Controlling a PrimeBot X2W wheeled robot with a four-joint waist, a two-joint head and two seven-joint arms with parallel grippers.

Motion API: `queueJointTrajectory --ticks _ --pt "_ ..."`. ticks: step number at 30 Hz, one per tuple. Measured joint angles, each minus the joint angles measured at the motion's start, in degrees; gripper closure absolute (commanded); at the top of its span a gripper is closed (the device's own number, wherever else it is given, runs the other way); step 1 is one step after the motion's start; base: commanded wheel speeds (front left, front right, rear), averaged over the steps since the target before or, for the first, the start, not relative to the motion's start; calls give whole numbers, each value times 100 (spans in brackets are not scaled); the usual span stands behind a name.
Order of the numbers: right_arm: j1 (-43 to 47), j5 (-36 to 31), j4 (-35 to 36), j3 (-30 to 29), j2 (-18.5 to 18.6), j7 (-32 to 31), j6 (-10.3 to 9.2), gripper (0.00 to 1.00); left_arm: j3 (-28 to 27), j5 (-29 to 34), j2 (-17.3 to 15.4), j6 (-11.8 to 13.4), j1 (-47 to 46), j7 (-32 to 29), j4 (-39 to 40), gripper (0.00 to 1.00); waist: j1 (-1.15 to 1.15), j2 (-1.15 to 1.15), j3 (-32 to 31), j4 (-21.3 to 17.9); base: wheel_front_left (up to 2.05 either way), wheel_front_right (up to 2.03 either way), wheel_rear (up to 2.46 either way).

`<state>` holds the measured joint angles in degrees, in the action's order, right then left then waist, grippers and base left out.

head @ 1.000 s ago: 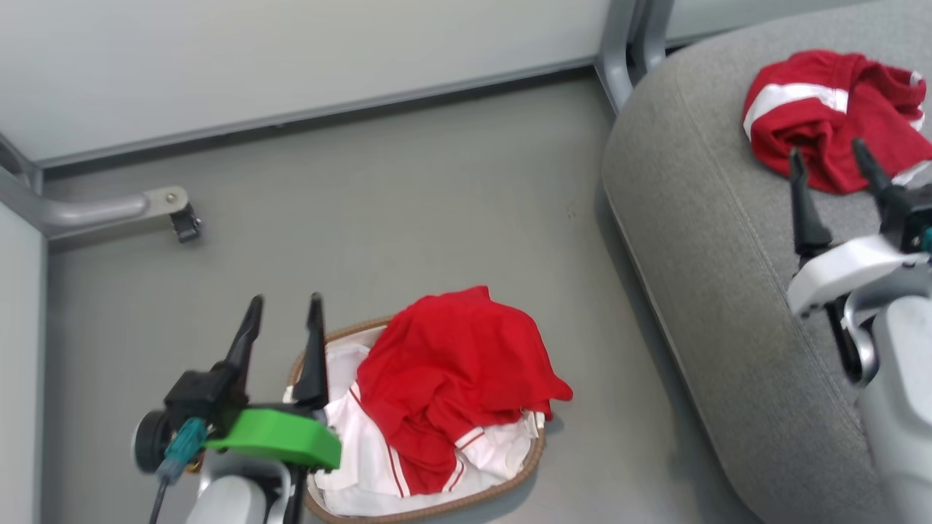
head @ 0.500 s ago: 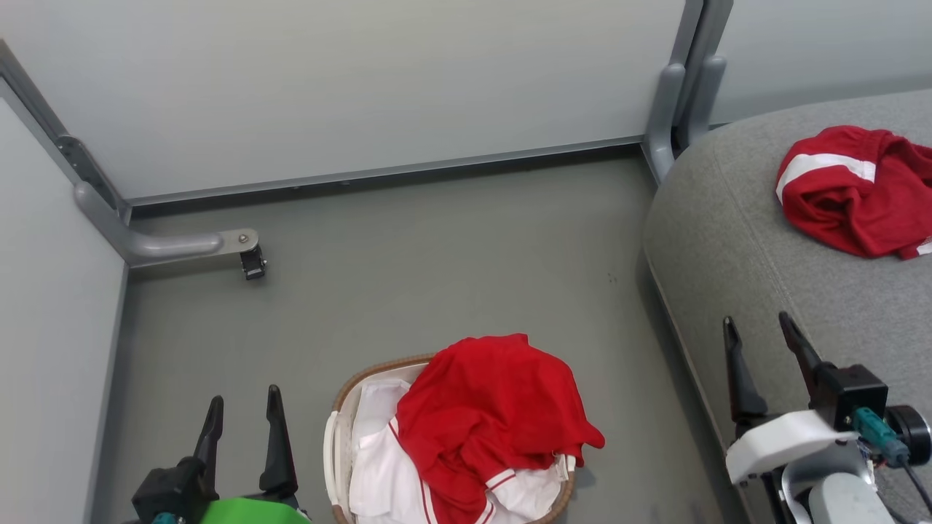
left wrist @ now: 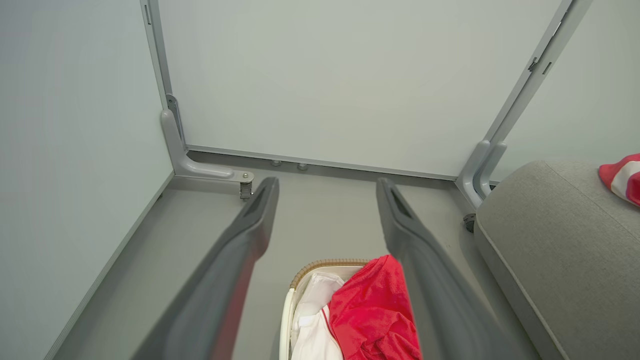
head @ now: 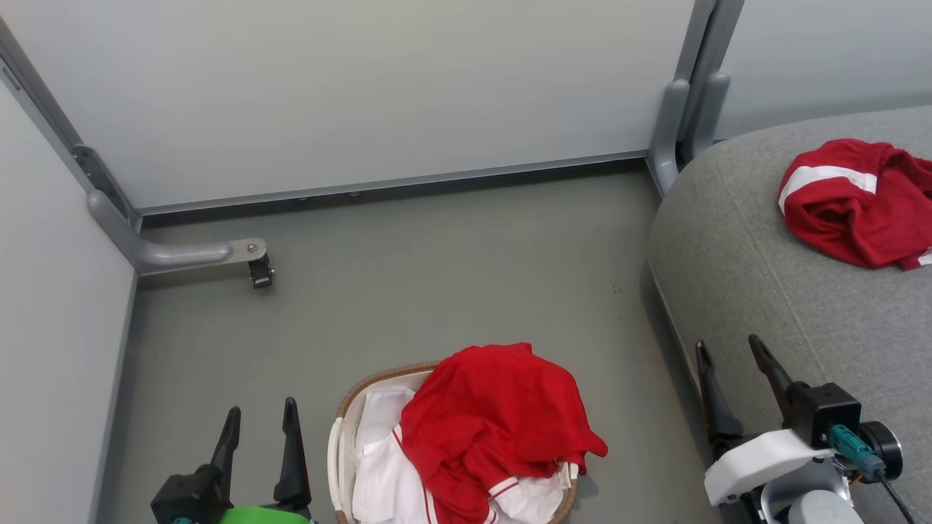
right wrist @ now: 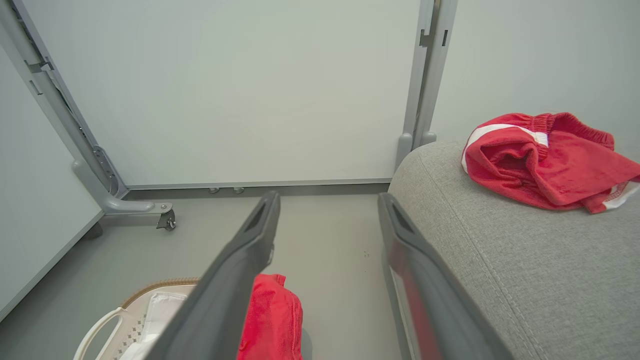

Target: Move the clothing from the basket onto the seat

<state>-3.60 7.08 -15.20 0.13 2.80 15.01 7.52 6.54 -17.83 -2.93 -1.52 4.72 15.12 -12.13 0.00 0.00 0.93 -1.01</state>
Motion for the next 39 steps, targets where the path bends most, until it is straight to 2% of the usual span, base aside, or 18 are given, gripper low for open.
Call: queueJointTrajectory --ticks 29,39 --pt "-47 80 -24 192 -1 0 1 0 114 -29 7 36 -9 0 40 0 0 0 -1 111 0 0 0" --pt "-128 86 68 186 -1 0 0 0 176 35 7 -1 -29 0 70 0 0 0 210 135 0 0 0"
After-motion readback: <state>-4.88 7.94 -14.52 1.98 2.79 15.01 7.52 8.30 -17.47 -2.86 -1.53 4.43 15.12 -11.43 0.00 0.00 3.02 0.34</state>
